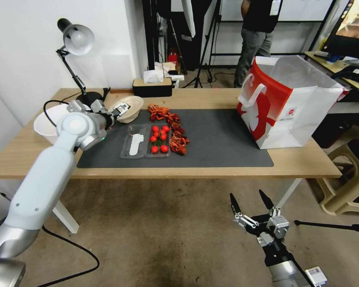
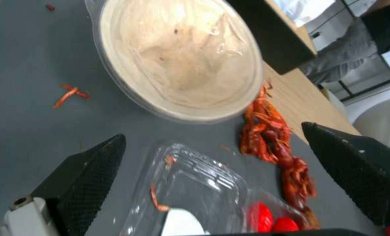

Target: Pick up the trash from the table and place it into the takeout bag.

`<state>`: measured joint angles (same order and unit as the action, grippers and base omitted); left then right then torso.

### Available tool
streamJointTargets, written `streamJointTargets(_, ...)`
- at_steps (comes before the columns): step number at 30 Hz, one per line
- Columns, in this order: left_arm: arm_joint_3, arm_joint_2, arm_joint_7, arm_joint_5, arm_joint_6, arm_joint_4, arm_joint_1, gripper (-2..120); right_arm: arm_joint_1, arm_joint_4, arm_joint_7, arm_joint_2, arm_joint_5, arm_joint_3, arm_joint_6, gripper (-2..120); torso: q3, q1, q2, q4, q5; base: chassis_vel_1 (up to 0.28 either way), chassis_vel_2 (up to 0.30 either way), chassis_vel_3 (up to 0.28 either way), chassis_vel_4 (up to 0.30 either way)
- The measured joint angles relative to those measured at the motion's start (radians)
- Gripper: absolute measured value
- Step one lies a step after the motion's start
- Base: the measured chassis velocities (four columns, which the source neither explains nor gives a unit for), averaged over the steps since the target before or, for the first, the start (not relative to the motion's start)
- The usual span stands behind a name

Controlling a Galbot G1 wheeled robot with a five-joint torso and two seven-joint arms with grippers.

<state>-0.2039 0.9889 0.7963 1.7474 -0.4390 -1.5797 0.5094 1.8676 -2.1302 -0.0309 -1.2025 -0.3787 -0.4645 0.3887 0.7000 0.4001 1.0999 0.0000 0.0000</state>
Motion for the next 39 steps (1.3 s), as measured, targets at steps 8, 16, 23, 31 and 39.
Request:
streamJointTargets(8, 0.038, 0.060, -0.032, -0.028, 0.010, 0.187, -0.094, 100, 0.011, -0.001, -0.005, -0.006, 0.011, 0.001, 0.016, 100, 0.000, 0.000, 0.000, 0.0000, 0.0000, 0.000, 0.000, 0.000, 0.000)
streamJointTargets(16, 0.037, 0.090, -0.034, -0.029, 0.018, 0.261, -0.119, 98, 0.013, -0.001, -0.006, -0.006, 0.014, 0.001, 0.018, 100, 0.000, 0.000, 0.000, 0.0000, 0.0001, 0.000, 0.000, 0.000, 0.000)
streamJointTargets(23, 0.039, 0.100, -0.032, -0.028, 0.040, 0.295, -0.132, 77, 0.012, 0.004, -0.006, -0.007, 0.014, 0.001, 0.018, 100, 0.000, 0.000, 0.000, 0.0000, 0.0000, 0.000, 0.000, 0.000, 0.000)
streamJointTargets(31, 0.032, 0.087, -0.037, -0.007, 0.043, 0.290, -0.125, 48, 0.013, 0.009, -0.007, -0.019, 0.021, 0.010, 0.020, 100, 0.000, 0.000, 0.000, 0.0000, 0.0001, 0.000, 0.000, 0.000, 0.000)
streamJointTargets(39, 0.019, 0.086, -0.043, -0.001, 0.044, 0.283, -0.119, 23, 0.013, 0.009, -0.007, -0.020, 0.024, 0.012, 0.020, 100, 0.000, 0.000, 0.000, 0.0000, 0.0000, 0.000, 0.000, 0.000, 0.000)
